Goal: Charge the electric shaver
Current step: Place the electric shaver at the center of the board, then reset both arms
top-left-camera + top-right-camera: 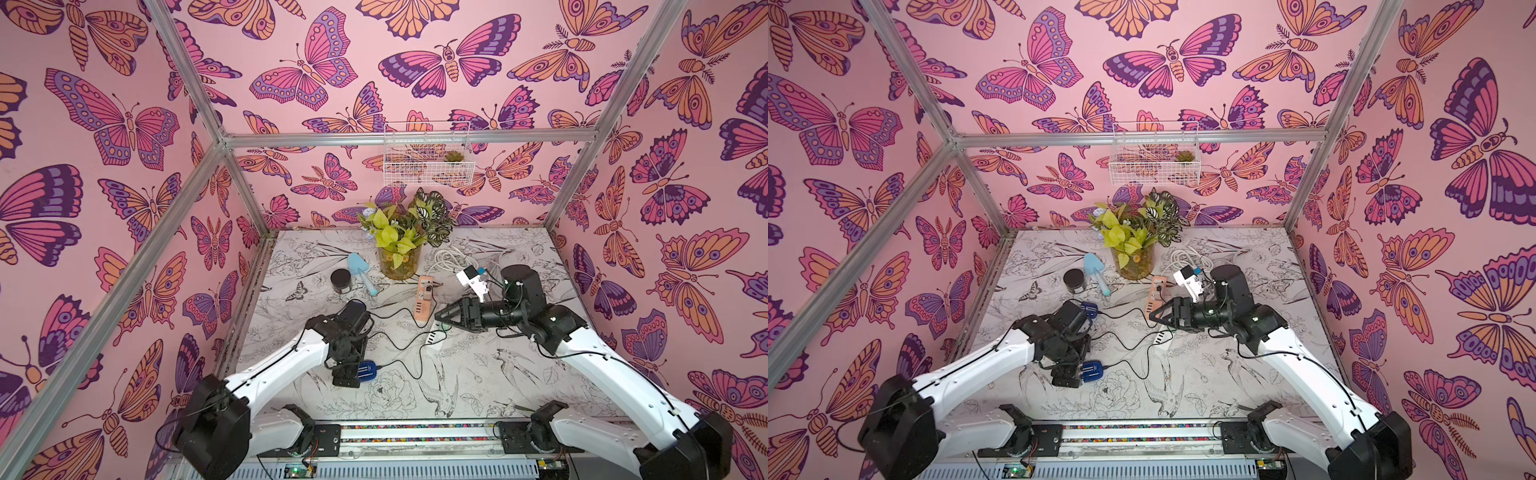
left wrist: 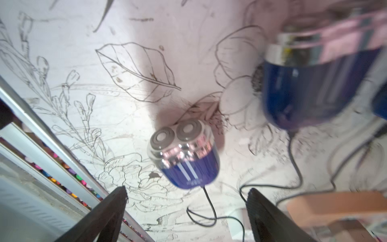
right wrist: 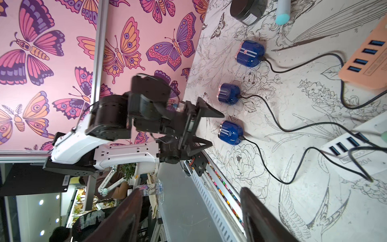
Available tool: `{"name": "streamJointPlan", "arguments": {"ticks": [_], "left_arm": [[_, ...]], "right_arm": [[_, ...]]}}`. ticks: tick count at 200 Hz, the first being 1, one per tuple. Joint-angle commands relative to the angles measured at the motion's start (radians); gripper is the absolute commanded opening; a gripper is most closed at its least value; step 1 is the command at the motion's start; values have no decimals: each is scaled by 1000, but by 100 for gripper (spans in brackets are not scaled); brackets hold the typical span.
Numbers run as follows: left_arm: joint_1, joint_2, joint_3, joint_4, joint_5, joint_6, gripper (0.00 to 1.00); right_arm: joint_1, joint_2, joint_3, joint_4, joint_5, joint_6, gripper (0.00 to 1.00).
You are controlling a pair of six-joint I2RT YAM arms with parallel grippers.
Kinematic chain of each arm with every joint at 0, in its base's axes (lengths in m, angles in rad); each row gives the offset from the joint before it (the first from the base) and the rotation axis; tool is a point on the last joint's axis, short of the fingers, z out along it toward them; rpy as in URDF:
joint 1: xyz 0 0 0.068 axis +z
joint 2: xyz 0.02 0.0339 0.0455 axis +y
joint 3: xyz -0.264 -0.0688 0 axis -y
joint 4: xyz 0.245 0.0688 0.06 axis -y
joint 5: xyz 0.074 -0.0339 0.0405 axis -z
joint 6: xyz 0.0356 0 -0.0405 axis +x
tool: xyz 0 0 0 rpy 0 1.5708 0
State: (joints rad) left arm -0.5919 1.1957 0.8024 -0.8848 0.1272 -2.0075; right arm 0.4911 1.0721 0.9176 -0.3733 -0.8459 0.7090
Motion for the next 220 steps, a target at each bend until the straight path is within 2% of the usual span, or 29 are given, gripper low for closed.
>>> {"name": "streamJointPlan", "arguments": {"ticks": [1, 31, 50, 63, 77, 84, 100, 118, 131, 147, 158, 169, 183, 194, 207, 220], "left_arm": [[29, -51, 64, -158, -99, 167, 97], [69, -112, 173, -203, -196, 497, 98], [83, -144, 230, -165, -196, 844, 97], [83, -165, 262, -160, -191, 1030, 96], [85, -200, 275, -156, -196, 1174, 96], [86, -223, 275, -145, -196, 1240, 100], [110, -269, 271, -106, -121, 1377, 100], [118, -300, 291, -113, -111, 1457, 100], [118, -320, 313, -125, -173, 1477, 100], [118, -335, 337, -157, -410, 1408, 100], [118, -345, 338, -177, -603, 1348, 100], [119, -362, 320, -148, -745, 1365, 100], [121, -407, 216, 23, -900, 1480, 100], [135, -441, 107, 204, -983, 1578, 100], [192, -444, -9, 422, -949, 1706, 100], [281, -396, -102, 563, -887, 1722, 100]], "right_arm": [[-5, -28, 44, -119, 48, -95, 99], [-12, -56, 48, -167, 131, -117, 99], [-18, -70, 61, -191, 195, -116, 99], [-22, -69, 90, -242, 298, -124, 99], [-26, -64, 129, -305, 412, -141, 99], [-32, -65, 148, -323, 451, -151, 99], [-34, -76, 187, -371, 634, -138, 99], [-35, -91, 216, -409, 846, -134, 99], [-45, -107, 208, -407, 939, -151, 99], [-79, -138, 154, -355, 999, -182, 99], [-86, -184, 94, -291, 1098, -209, 99], [-85, -239, 5, -180, 1209, -262, 99], [-94, -284, -117, -38, 1336, -324, 99], [-128, -285, -204, 69, 1375, -369, 99], [-195, -249, -295, 194, 1388, -379, 99], [-270, -189, -373, 320, 1373, -364, 99]]}}
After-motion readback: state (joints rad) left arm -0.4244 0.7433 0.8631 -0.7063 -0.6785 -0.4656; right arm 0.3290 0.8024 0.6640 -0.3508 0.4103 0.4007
